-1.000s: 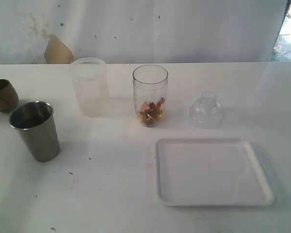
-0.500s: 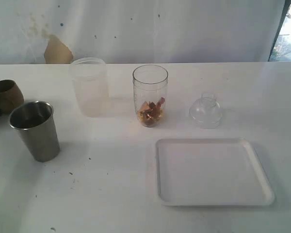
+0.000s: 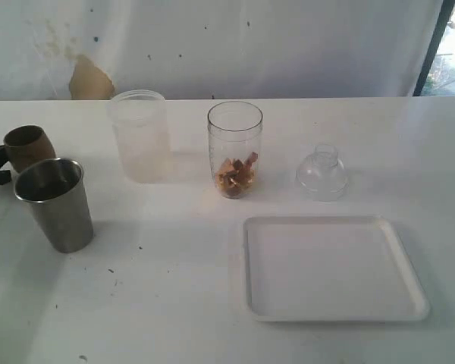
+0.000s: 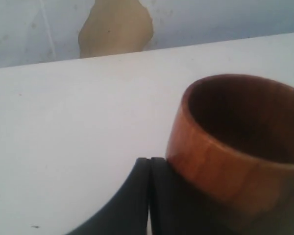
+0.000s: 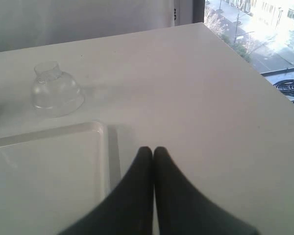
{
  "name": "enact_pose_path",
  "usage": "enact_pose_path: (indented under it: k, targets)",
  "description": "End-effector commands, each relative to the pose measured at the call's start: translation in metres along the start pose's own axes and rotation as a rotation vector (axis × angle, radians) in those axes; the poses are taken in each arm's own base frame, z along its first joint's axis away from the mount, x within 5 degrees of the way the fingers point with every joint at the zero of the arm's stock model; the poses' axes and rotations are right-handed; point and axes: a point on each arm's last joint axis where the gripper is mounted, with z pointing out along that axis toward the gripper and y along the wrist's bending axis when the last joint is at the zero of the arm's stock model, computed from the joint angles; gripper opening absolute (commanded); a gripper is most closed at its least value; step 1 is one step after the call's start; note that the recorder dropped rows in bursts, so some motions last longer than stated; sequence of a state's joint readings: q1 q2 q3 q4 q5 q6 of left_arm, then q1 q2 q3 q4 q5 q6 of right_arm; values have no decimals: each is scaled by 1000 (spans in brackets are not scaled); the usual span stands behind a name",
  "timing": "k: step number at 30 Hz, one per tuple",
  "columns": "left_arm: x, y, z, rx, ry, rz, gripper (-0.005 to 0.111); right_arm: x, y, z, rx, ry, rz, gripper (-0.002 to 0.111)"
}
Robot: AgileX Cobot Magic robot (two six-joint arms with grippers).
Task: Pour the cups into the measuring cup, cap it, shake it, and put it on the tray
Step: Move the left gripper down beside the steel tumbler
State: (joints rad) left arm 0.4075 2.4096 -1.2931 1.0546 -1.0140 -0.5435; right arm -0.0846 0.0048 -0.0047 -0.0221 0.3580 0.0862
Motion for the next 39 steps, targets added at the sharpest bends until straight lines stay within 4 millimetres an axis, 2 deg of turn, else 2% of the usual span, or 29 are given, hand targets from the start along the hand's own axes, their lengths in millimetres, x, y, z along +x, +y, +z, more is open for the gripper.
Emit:
enact_pose_path:
  k: [1,5,9,11,13,16,20,23,28,29,34,36,39]
  targets:
    - [-9,2,-2,-19,14,-12,0,1,0,0,-2,-8,-5,0]
    - [-22,12,-20,-71,15,-5,0,1,0,0,-2,-8,-5,0]
    - [-46,13,-45,-82,-14,38,0,1,0,0,-2,-8,-5,0]
    - [-59,7,-55,-11,-19,135,0,1,0,0,-2,-8,-5,0]
    - [-70,-7,-62,131,-23,223,0,1,0,0,-2,-8,-5,0]
    - [-79,-26,-69,327,-15,251,0,1,0,0,-2,-8,-5,0]
    - [-90,-42,-75,378,46,138,0,1,0,0,-2,-8,-5,0]
    - [-99,-58,-84,400,60,152,0,1,0,0,-2,-8,-5,0]
    - [-115,-84,-107,404,59,190,0,1,0,0,-2,-8,-5,0]
    - [-119,-94,-116,412,67,210,0,1,0,0,-2,-8,-5,0]
    - [-120,-113,-132,353,103,277,0,1,0,0,-2,-8,-5,0]
    - [-122,-121,-136,300,142,292,0,1,0,0,-2,-8,-5,0]
    - [-121,-128,-146,103,255,354,0,1,0,0,-2,-8,-5,0]
